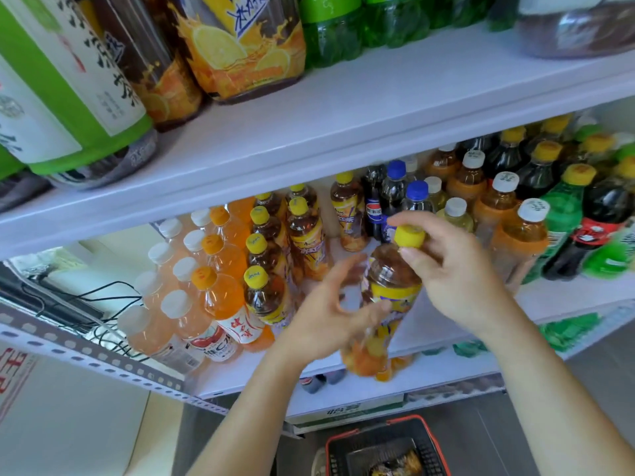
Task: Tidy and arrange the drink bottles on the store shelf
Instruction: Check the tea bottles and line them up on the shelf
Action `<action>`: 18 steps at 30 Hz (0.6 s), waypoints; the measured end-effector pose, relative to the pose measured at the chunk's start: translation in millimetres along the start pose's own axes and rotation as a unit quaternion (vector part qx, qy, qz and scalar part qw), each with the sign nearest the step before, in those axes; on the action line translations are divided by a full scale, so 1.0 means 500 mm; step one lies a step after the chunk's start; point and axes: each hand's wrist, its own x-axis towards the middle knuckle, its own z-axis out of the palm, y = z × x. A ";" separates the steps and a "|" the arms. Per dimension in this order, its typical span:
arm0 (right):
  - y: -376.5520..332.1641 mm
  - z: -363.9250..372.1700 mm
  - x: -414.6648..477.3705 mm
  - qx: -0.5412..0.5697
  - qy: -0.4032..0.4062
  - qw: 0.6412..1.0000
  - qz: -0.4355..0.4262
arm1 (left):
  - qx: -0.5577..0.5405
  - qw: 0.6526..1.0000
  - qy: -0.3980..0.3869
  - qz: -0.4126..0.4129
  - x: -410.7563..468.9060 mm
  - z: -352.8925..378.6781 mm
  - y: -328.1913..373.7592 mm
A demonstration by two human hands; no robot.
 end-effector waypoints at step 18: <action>0.002 0.004 -0.220 0.389 -0.102 0.898 0.179 | -0.356 0.928 0.109 -0.023 -0.109 0.161 0.087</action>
